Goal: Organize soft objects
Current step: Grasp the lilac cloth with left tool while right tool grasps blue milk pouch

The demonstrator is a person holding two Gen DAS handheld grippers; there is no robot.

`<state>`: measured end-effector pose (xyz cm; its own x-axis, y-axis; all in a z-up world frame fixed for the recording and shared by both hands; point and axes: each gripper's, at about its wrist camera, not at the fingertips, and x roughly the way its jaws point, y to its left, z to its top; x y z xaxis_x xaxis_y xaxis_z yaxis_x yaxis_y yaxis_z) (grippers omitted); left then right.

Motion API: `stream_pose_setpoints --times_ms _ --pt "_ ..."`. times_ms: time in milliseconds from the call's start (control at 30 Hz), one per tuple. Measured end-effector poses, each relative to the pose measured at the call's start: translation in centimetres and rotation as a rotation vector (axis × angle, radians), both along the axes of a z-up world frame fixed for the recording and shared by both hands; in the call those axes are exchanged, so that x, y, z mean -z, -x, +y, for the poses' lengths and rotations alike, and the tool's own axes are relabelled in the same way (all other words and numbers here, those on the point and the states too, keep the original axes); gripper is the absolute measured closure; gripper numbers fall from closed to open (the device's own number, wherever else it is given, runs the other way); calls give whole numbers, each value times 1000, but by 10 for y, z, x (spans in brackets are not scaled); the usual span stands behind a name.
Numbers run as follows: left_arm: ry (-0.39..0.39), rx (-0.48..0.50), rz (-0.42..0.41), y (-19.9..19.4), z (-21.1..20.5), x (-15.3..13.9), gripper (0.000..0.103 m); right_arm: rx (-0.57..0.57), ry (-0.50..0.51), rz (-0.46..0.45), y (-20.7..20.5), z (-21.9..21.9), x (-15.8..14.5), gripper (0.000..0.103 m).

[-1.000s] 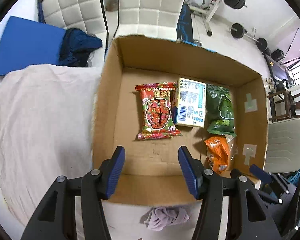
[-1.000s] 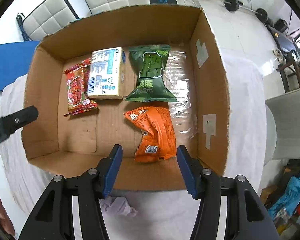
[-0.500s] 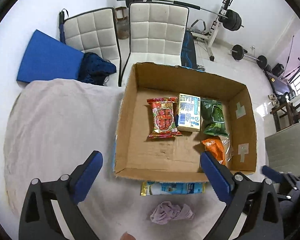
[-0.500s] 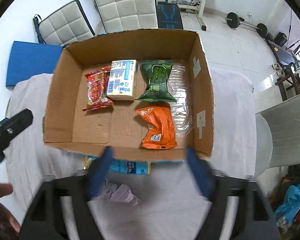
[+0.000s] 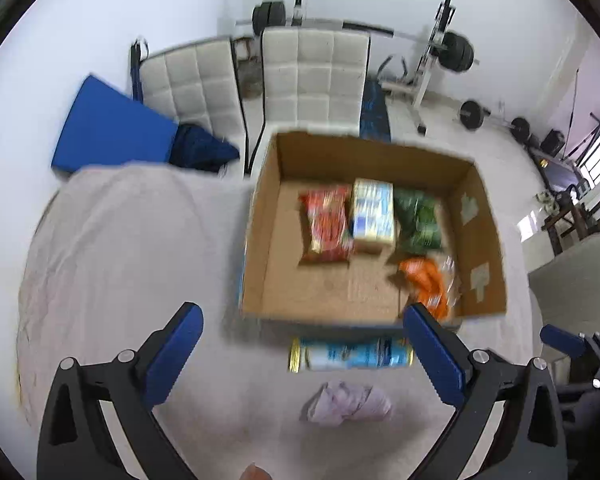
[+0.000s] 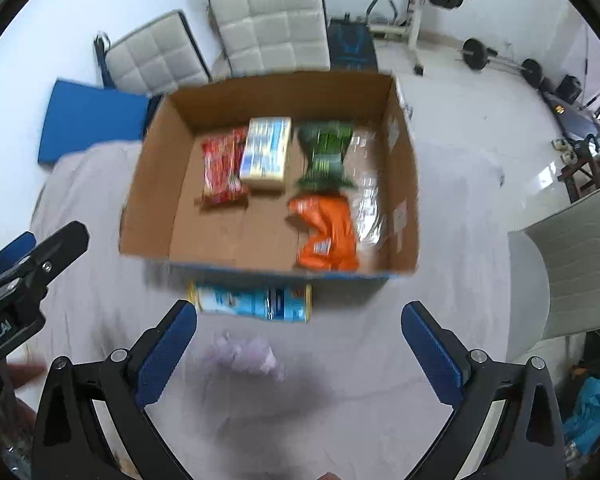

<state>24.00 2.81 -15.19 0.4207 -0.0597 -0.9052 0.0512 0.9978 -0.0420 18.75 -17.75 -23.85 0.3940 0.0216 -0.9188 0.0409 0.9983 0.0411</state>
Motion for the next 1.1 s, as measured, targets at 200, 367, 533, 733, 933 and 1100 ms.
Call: stream_pose_setpoints --times_ms 200,367,533,733,933,1100 --pt "104 -92 316 25 3 88 0 76 -30 99 13 -28 50 0" --pt "232 -216 504 42 -2 149 1 176 -82 161 31 -58 89 0" --pt "323 -370 595 41 -10 186 1 213 -116 195 50 -78 114 0" --pt "335 -447 674 34 -39 229 31 213 -125 199 69 -87 116 0" --pt "225 -352 591 45 -53 222 49 54 -222 170 59 -76 106 0" --pt "131 -314 546 66 -20 214 49 12 -308 136 30 -62 111 0"
